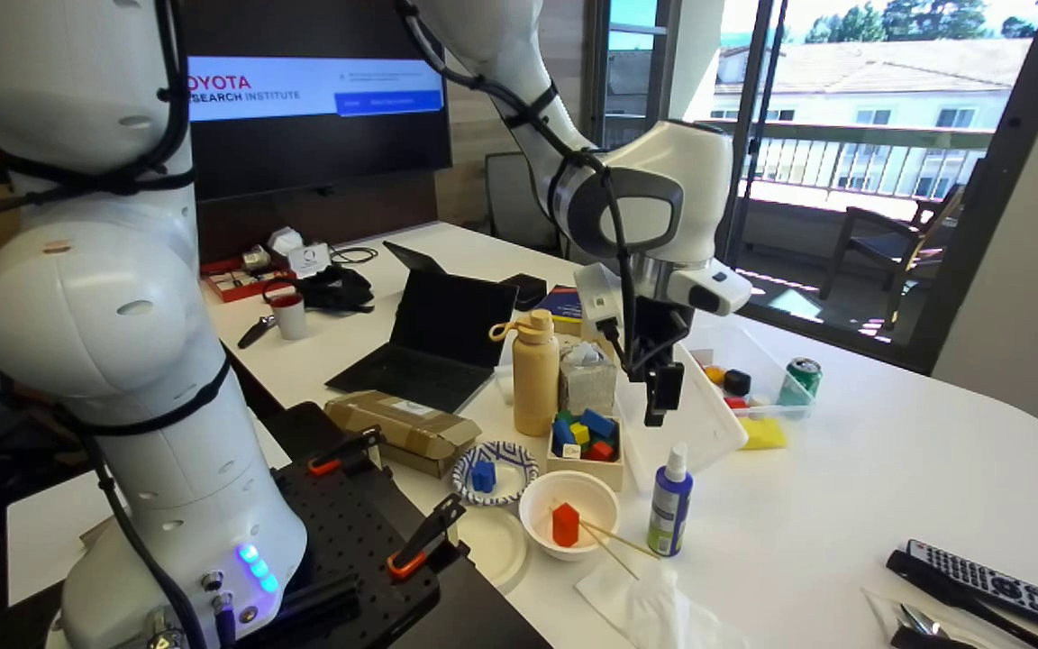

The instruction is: Remove the clear cap from the blue bottle and put it on the table

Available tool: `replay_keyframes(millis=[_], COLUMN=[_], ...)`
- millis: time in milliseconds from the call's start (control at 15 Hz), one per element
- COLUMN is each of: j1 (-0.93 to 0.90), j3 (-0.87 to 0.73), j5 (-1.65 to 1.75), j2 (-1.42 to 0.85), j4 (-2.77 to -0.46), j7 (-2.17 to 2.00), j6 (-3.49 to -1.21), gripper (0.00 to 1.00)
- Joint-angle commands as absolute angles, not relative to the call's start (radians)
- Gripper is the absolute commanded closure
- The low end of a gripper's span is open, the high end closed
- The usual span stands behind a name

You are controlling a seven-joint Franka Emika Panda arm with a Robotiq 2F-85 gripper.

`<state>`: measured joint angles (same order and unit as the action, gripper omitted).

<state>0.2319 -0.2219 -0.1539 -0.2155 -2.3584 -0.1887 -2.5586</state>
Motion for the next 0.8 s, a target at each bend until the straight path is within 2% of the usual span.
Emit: replay_keyframes(millis=[0, 733], j1=[0.267, 0.295], j3=[-0.214, -0.208], j5=[-0.248, -0.316], j2=[-0.29, -0.464], j4=[-2.321, -2.195], j7=[-0.145, -0.179], j6=[-2.621, -2.642], gripper=[0.0, 0.0])
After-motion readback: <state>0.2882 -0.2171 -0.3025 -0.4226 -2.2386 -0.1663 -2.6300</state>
